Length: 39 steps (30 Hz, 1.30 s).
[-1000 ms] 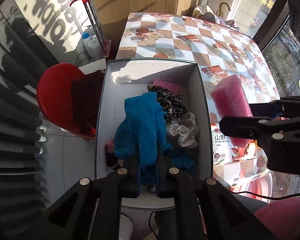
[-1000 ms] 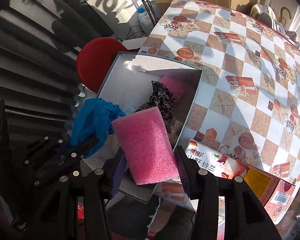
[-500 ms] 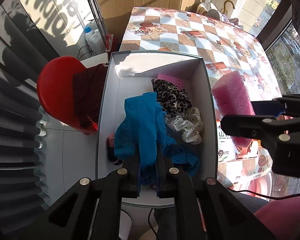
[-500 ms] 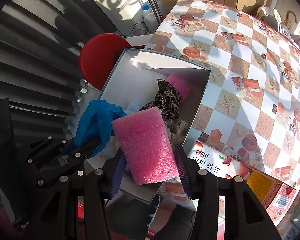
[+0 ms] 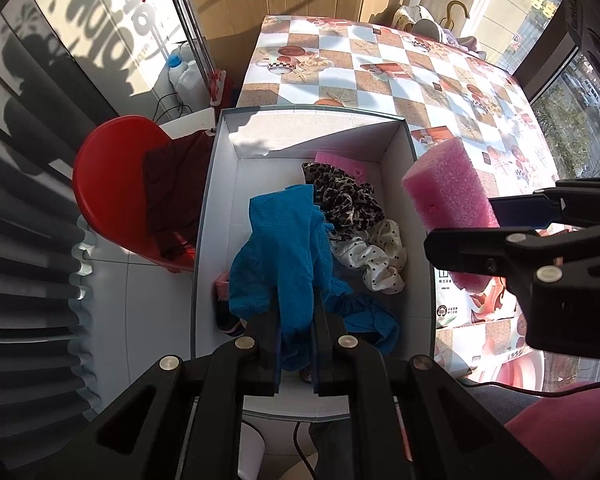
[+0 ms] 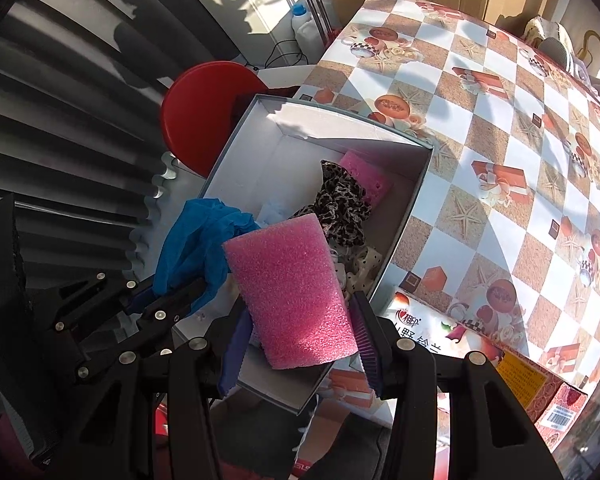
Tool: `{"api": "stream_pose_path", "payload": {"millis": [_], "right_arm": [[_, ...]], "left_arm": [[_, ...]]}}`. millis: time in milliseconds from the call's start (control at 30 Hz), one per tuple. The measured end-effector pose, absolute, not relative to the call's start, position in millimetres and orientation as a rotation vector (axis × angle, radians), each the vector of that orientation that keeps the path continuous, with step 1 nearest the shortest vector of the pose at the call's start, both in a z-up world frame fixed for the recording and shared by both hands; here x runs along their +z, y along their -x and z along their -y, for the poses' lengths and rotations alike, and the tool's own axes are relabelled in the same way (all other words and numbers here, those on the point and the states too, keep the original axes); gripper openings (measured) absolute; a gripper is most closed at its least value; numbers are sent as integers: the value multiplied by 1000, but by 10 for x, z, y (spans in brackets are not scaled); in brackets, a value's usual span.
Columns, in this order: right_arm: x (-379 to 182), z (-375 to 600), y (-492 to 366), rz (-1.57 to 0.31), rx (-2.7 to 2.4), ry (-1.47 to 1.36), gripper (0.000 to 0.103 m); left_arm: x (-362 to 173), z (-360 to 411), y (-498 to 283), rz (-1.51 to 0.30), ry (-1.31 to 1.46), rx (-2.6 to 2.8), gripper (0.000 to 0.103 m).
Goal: Organize soft objects
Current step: 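Carry the blue glove and pink sponge with both tools over the white box, then open both tools to drop the glove and sponge into the box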
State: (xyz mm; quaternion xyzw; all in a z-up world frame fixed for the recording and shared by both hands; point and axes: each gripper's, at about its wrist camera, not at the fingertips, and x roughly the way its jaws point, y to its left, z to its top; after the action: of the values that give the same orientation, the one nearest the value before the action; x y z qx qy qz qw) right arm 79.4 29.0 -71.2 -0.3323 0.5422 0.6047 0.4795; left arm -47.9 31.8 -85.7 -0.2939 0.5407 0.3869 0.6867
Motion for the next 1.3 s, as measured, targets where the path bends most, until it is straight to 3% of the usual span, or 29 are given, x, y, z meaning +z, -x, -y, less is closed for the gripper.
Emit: {"api": "stream_pose_path", "payload": {"millis": [667, 733, 767, 800, 833, 900, 967, 1300], "right_arm": [[-755, -524, -772, -1307, 1476, 853, 50], [-769, -556, -755, -1307, 1486, 868, 51], [-775, -566, -756, -1312, 1488, 870, 51], [-782, -574, -760, -1321, 1489, 872, 62], [-793, -580, -765, -1332, 1492, 875, 83], [-792, -572, -793, -1332, 1480, 875, 101], [-794, -570, -839, -1349, 1475, 873, 101], [-568, -529, -1035, -1288, 1404, 852, 102]], "left_arm": [[-925, -490, 474, -1223, 663, 854, 12], [-918, -475, 442, -1220, 645, 849, 24], [-919, -466, 423, -1225, 638, 847, 53], [-917, -454, 411, -1224, 632, 845, 85], [-903, -436, 410, -1208, 625, 847, 93], [-884, -407, 414, -1182, 623, 833, 98], [-896, -412, 412, -1203, 636, 822, 103], [-582, -337, 525, -1166, 580, 837, 103]]}}
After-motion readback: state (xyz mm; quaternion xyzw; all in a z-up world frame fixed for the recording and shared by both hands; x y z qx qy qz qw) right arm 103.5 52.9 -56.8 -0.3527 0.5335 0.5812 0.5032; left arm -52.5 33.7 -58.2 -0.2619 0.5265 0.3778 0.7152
